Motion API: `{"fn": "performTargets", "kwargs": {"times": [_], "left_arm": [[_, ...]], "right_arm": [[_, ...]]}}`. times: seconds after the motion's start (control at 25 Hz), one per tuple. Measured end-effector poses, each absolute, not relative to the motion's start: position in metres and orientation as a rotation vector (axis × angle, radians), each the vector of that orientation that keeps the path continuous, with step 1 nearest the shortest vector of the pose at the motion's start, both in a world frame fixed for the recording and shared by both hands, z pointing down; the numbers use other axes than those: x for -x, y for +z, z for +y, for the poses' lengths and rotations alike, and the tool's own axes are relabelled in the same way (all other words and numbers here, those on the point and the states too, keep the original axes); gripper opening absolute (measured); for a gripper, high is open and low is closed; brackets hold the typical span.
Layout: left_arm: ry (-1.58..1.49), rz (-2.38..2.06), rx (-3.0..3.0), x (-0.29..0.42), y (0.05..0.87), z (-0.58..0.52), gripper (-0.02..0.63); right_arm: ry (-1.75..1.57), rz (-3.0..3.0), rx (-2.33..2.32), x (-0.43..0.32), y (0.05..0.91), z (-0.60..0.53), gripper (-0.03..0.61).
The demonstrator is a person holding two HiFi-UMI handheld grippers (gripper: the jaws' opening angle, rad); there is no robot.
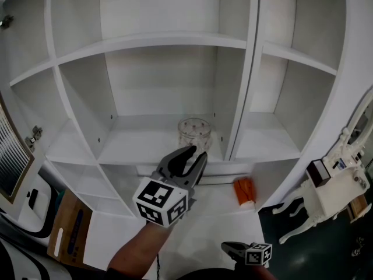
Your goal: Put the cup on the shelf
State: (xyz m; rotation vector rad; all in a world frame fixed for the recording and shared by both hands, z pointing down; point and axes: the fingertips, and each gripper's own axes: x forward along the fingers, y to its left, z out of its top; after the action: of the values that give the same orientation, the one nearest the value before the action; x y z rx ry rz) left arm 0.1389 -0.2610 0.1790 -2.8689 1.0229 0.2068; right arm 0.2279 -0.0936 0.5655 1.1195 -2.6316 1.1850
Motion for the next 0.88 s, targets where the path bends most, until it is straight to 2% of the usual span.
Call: {"fn": "performTargets", "kwargs": {"times": [0.64,0.88], "left_arm": [[0.230,1.086,2.818,-0.131,0.177,-0.243,0.130],[0.343,1.194,2.787,-0.107,0.197,-0.214,0.107]], "right_arm": [[1.168,-2.666,-1.054,-0.221,0.559,-0.092,0.018],[1.137,-2.692,-0.991,-0.218,0.554,-0.088,0.017]]}}
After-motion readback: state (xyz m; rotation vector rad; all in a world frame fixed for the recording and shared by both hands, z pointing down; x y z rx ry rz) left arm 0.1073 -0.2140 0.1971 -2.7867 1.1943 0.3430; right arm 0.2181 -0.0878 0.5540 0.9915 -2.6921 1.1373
